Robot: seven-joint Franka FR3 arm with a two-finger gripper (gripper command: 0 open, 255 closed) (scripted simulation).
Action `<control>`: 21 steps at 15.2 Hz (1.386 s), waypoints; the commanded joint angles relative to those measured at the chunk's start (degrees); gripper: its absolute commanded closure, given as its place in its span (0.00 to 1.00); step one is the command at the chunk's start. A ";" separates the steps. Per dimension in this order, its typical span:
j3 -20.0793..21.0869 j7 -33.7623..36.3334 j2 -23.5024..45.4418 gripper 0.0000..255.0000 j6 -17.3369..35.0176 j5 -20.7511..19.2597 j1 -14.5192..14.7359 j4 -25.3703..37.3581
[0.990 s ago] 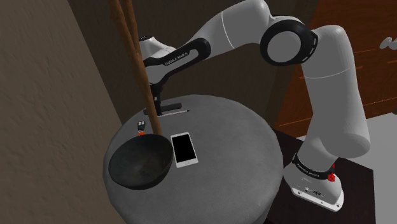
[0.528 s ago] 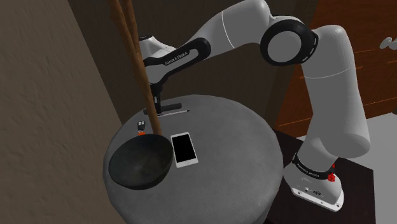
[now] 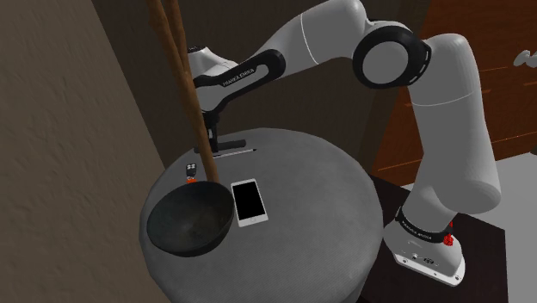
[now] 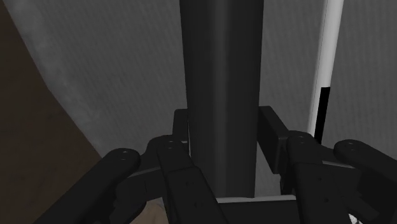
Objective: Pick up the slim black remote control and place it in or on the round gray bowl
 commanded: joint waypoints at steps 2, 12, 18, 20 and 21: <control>0.04 -0.17 -0.65 1.00 -1.80 0.12 -0.02 1.12; 0.18 -0.73 -2.22 1.00 -8.67 0.46 0.04 6.43; 0.23 -1.05 -2.53 1.00 -13.11 0.59 0.14 10.58; 0.24 -1.16 -2.51 1.00 -14.66 0.62 0.18 12.15; 0.24 -1.21 -2.48 1.00 -15.45 0.63 0.20 12.98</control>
